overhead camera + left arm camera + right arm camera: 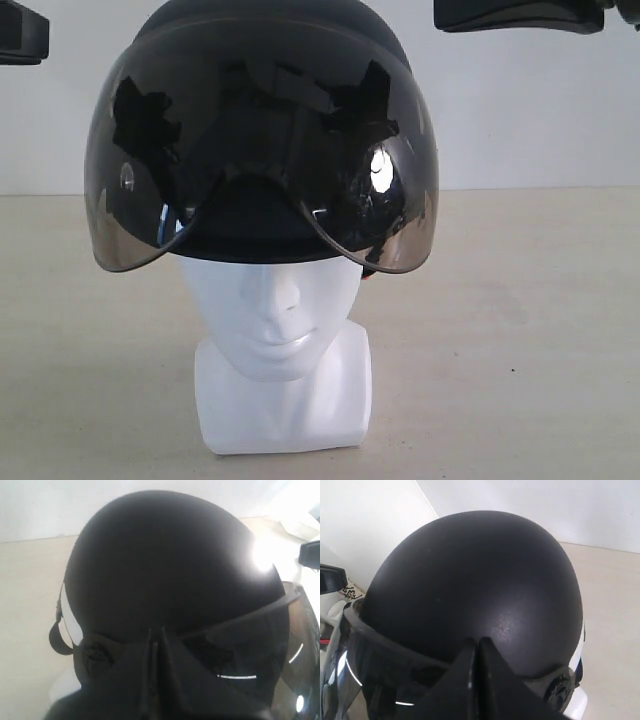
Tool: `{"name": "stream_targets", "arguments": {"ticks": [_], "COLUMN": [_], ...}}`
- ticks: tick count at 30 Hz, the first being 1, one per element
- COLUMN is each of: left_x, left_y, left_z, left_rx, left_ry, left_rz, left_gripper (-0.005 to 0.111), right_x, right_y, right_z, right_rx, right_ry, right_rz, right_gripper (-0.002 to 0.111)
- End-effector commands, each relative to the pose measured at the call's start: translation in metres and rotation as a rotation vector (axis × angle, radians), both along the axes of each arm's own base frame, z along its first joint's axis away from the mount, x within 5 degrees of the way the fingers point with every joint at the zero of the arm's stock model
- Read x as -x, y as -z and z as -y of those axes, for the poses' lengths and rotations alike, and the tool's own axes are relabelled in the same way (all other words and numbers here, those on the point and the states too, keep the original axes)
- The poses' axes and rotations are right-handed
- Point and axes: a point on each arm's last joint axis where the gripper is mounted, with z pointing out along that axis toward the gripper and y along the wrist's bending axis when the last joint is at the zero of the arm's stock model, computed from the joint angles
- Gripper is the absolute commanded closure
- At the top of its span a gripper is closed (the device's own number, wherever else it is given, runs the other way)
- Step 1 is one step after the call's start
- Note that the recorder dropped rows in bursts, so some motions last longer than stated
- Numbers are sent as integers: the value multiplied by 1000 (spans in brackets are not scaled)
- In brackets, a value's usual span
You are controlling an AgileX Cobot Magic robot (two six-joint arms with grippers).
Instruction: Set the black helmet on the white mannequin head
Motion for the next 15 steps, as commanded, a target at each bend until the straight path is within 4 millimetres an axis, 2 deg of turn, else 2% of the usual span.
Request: {"name": "stream_targets", "arguments": {"ticks": [1,7,15], "left_x": [-12,-27,-34], "left_y": [1,14,19], "left_z": [3,9,27], "left_rx": [61,43,9], "left_ry": [3,41,92], "left_rz": [-8,-47,5], "left_gripper": [102,102,102], "right_x": [-5,-21,-19], "right_y": [1,14,15], "right_z": [-1,-7,-9], "right_rx": [-21,-25,-33], "right_ry": [19,12,-15], "right_rz": [5,-59,-83], "right_gripper": [108,108,108]}}
